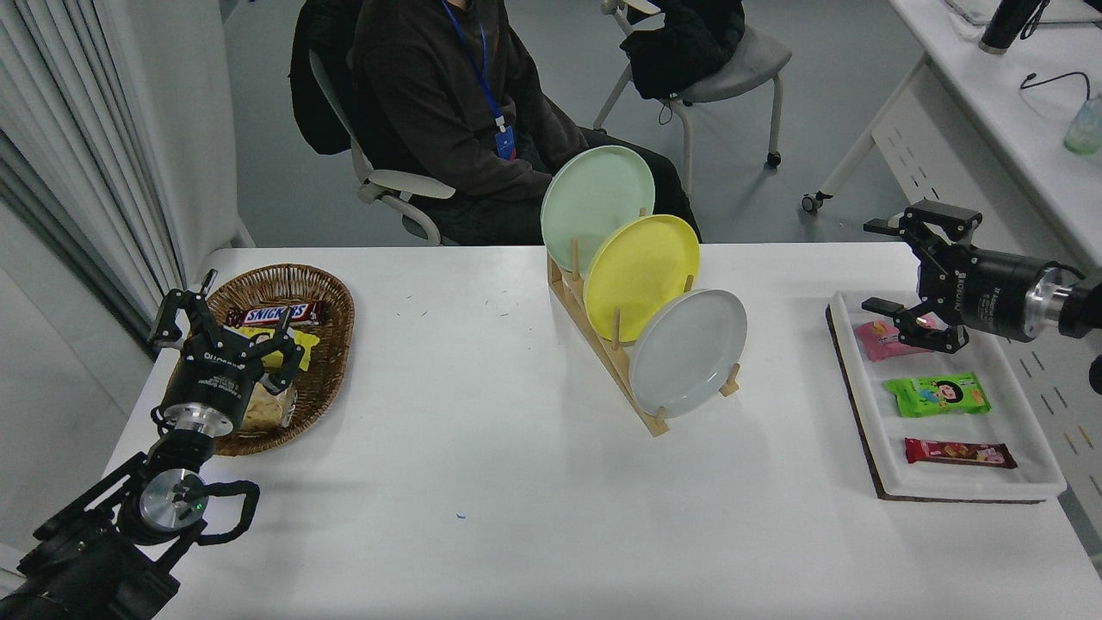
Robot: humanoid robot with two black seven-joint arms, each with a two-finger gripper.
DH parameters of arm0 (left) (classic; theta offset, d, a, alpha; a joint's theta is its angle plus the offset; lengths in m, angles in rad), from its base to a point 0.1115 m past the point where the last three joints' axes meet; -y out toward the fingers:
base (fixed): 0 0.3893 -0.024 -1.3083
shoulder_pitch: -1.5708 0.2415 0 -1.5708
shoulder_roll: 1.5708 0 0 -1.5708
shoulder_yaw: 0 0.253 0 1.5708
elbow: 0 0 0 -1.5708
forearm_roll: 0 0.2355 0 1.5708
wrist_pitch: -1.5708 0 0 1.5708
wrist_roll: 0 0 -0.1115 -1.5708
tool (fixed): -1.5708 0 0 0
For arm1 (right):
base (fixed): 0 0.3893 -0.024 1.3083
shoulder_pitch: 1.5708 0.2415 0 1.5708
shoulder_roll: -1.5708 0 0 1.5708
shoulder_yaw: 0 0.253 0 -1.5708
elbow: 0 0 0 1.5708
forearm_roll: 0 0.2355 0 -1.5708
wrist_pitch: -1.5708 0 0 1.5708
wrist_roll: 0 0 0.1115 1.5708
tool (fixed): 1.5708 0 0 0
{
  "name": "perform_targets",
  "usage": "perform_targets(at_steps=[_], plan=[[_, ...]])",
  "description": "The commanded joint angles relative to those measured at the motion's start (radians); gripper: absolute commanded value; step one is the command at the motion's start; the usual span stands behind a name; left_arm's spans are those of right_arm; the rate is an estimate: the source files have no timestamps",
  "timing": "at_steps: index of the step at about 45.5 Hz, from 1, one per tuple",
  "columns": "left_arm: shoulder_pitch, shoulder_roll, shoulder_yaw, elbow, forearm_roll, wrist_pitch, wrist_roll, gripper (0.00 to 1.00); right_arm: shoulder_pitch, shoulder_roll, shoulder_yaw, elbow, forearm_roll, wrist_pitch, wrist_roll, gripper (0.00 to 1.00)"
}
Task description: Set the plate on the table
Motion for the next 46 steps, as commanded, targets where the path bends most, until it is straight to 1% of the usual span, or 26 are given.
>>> perform_targets(at_steps=[1,10,17,31,42,46], plan=[[0.0,0.0,-0.001,0.0,0.0,0.0,0.0,0.98,0.05,-0.009,-0.094,0.08,0.117,-0.097,-0.103,0.99],[0.0,0.0,-0.001,0.0,0.0,0.0,0.0,0.98,0.035,0.014,-0.091,0.081,0.15,-0.102,-0.192,0.99],[0.0,0.0,-0.001,0.0,0.0,0.0,-0.001,0.98,0.044,0.045,-0.065,0.081,0.153,-0.096,-0.196,0.99],[0.0,0.0,-0.001,0.0,0.0,0.0,0.0,0.98,0.058,0.051,0.009,0.08,0.139,-0.087,-0.199,0.99],[0.0,0.0,0.0,0.0,0.0,0.0,0.0,0.98,0.064,0.092,0.012,0.071,0.133,-0.087,-0.199,0.99],[0.0,0.0,-0.001,0.0,0.0,0.0,0.0,0.98,0.068,0.126,0.01,0.063,0.133,-0.087,-0.199,0.99]])
